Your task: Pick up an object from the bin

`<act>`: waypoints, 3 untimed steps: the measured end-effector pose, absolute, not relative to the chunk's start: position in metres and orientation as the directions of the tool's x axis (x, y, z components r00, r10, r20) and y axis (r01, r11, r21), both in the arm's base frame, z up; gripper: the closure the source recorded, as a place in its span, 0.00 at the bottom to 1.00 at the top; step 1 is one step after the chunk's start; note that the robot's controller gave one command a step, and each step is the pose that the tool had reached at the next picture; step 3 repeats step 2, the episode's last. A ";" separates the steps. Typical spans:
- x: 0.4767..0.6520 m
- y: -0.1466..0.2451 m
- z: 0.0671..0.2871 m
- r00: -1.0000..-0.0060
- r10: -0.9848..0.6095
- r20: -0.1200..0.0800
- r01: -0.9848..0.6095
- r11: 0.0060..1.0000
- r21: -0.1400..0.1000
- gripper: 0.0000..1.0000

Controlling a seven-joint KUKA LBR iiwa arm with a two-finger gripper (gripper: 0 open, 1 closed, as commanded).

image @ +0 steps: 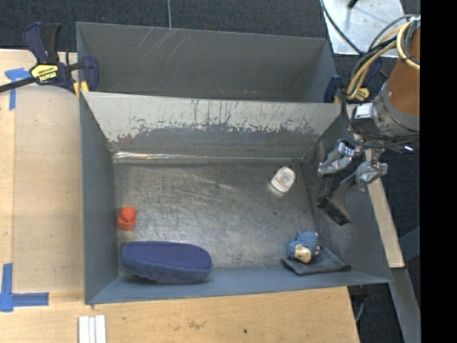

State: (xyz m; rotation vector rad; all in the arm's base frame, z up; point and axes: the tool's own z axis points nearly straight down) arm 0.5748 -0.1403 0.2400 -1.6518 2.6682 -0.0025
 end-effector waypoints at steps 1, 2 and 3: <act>0.510 -0.136 0.155 -0.387 -0.922 -0.001 -0.922 0.387 0.012 1.00; 0.511 -0.138 0.259 -0.412 -0.911 -0.001 -0.911 0.412 -0.004 1.00; 0.511 -0.138 0.259 -0.412 -0.911 -0.001 -0.911 0.412 -0.004 1.00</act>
Offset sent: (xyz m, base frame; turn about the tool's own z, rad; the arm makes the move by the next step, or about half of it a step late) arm -0.0602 0.0034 -0.0782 -0.0667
